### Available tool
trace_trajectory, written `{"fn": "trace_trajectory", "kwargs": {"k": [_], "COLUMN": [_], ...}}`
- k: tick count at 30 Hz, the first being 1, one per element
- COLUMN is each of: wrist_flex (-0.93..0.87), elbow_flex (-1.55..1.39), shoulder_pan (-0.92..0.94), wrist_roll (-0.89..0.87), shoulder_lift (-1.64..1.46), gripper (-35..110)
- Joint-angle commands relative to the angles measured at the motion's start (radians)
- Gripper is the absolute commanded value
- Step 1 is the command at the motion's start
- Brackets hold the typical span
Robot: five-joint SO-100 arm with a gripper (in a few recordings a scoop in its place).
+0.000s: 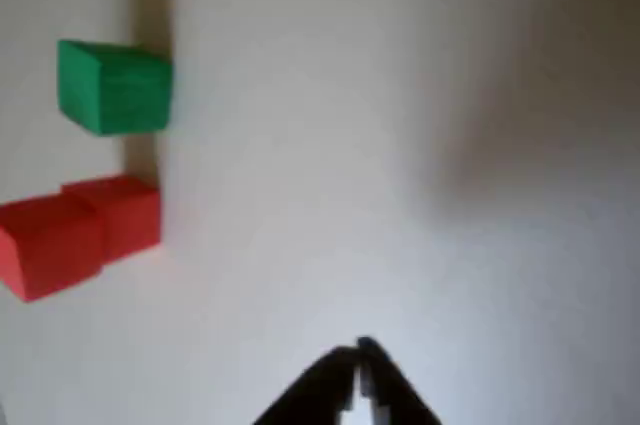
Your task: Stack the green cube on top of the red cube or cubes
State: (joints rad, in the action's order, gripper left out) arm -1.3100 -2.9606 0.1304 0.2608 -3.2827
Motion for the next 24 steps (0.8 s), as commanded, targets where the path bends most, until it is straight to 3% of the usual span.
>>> {"fn": "trace_trajectory", "kwargs": {"k": [1, 4, 11, 13, 14, 15, 24], "wrist_flex": [0.017, 0.015, -0.071, -0.086, -0.107, -0.106, -0.130], "elbow_flex": [-0.002, -0.002, -0.025, -0.071, -0.107, -0.107, -0.106], "shoulder_pan": [0.002, -0.003, -0.393, -0.499, -0.546, -0.581, -0.672], "wrist_roll": [0.000, 0.003, 0.425, 0.733, 0.996, 1.115, 1.114], "shoulder_lift": [-0.011, -0.014, -0.014, -0.017, -0.018, 0.006, -0.046], "gripper": [-2, -2, -2, -2, -2, -2, -2]}}
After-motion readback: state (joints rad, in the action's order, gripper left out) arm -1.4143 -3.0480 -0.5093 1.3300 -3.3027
